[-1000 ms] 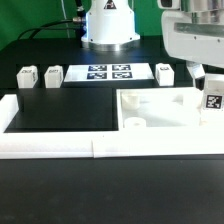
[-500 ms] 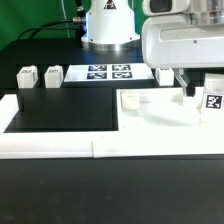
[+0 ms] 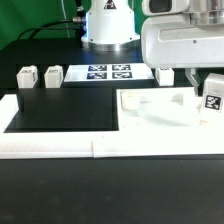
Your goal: Assemble square table
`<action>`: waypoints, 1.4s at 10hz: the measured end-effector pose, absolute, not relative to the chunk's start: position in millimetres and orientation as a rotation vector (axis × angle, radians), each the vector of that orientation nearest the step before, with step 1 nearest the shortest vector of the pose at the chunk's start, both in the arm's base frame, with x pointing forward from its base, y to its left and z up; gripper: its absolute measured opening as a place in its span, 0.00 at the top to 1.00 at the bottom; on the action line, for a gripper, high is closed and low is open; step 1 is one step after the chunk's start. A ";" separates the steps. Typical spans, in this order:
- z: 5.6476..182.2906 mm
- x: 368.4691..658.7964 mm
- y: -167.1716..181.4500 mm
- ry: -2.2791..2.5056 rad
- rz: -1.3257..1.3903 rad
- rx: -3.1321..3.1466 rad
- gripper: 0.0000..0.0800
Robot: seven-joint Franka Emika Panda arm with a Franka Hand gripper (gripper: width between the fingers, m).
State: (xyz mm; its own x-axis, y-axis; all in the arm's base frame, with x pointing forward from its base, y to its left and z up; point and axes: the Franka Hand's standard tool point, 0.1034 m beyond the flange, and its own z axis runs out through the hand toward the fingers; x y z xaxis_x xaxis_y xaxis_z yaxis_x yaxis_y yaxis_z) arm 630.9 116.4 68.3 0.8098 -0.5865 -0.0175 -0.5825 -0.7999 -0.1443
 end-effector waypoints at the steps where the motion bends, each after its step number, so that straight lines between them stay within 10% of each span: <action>1: 68.2 630.7 116.5 1.030 -0.034 -2.815 0.63; 10: 66.8 630.3 120.6 2.198 0.129 -1.967 0.63; 14: 71.1 631.1 121.4 1.608 0.080 -2.496 0.21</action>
Offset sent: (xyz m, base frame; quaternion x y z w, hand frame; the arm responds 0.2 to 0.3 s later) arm 0.0004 -0.0082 0.0038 -0.0280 -0.0081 0.2566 0.9661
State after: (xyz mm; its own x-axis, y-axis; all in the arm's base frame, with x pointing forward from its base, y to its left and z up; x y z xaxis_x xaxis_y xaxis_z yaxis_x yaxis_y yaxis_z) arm 631.1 121.4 71.1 0.4166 -0.8986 -0.1376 -0.9078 -0.4033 -0.1147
